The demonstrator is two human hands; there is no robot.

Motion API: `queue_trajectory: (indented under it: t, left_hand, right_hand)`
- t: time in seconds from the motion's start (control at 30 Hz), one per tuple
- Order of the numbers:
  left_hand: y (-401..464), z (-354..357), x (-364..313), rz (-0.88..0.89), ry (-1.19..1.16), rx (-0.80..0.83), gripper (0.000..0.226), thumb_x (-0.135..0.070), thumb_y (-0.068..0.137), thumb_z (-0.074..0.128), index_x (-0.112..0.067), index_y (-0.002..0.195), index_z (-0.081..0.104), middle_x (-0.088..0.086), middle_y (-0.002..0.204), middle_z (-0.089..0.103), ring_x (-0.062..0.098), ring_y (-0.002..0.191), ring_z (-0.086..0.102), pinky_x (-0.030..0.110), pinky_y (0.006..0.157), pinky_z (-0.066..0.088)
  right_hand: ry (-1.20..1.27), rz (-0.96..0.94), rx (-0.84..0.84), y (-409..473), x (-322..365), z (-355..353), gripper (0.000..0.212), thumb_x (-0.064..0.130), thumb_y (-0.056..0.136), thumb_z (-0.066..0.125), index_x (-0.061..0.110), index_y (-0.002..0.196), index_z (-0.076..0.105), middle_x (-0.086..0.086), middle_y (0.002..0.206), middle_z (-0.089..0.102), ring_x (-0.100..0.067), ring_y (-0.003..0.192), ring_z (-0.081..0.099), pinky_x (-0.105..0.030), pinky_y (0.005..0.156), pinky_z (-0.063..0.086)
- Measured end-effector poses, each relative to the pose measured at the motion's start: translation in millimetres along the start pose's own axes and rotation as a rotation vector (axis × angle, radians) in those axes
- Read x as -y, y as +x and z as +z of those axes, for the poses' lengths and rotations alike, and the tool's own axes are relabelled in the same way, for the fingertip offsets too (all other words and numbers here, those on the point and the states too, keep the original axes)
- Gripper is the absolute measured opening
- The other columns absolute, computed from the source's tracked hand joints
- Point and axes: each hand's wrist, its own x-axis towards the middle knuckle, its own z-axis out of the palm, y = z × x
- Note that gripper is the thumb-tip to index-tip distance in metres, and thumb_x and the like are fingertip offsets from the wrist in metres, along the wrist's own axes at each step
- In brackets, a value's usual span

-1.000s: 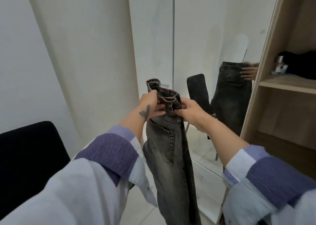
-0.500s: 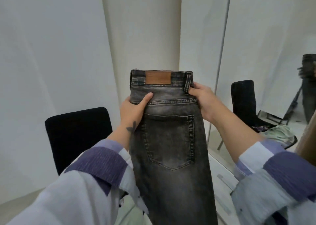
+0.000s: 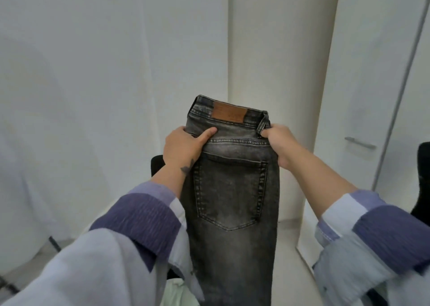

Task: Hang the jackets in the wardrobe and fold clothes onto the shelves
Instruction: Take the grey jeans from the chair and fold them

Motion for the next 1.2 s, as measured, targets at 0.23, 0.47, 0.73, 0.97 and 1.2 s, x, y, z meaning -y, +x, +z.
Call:
queue_trajectory:
  t: [0.23,0.47,0.73,0.97,1.2]
  left_hand:
    - [33.8,-46.6,7.3,-0.038,0.129,-0.074,0.064,-0.075,0.065,0.064,-0.016,0.087,0.073,0.008,0.094,0.073,0.028,0.092,0.067,0.031,0.077,0.052]
    - [60.4,-77.8,-5.4,-0.043,0.16,-0.109,0.062,-0.074,0.066,0.064,-0.013,0.075,0.067,0.008,0.084,0.069,0.029,0.083,0.066,0.028,0.066,0.044]
    - [70.4,-88.4,16.4,-0.053,0.216,-0.112,0.062,-0.075,0.067,0.063,-0.014,0.079,0.066,0.004,0.081,0.063,0.029,0.085,0.065,0.029,0.067,0.043]
    - [117.9,-77.4,41.5,-0.045,0.194,-0.14,0.064,-0.074,0.067,0.063,-0.014,0.09,0.071,0.003,0.085,0.065,0.027,0.087,0.065,0.028,0.069,0.045]
    - [192.9,-30.2,104.2,-0.091,0.172,-0.131,0.071,-0.078,0.062,0.062,-0.017,0.097,0.071,0.005,0.099,0.07,0.027,0.096,0.065,0.03,0.076,0.049]
  right_hand:
    - [-0.037,-0.015,0.071,16.7,36.8,49.0,0.014,0.005,0.089,0.049,0.007,0.095,0.061,-0.018,0.1,0.065,-0.028,0.085,0.063,-0.033,0.073,0.049]
    - [-0.032,-0.036,0.1,27.0,68.1,77.8,0.03,0.008,0.087,0.051,-0.001,0.115,0.056,-0.017,0.107,0.065,-0.03,0.094,0.065,-0.04,0.084,0.053]
    - [-0.022,-0.014,0.128,35.3,52.2,106.9,0.023,0.011,0.09,0.049,0.003,0.11,0.058,-0.015,0.104,0.064,-0.028,0.092,0.063,-0.032,0.076,0.049]
    - [-0.057,-0.113,0.103,83.7,43.9,142.5,0.018,0.006,0.091,0.043,0.011,0.094,0.06,-0.009,0.091,0.061,-0.026,0.085,0.059,-0.03,0.072,0.044]
    - [-0.088,-0.079,0.085,169.0,6.5,188.7,0.023,0.004,0.091,0.042,0.009,0.103,0.06,-0.01,0.094,0.062,-0.027,0.085,0.059,-0.031,0.073,0.046]
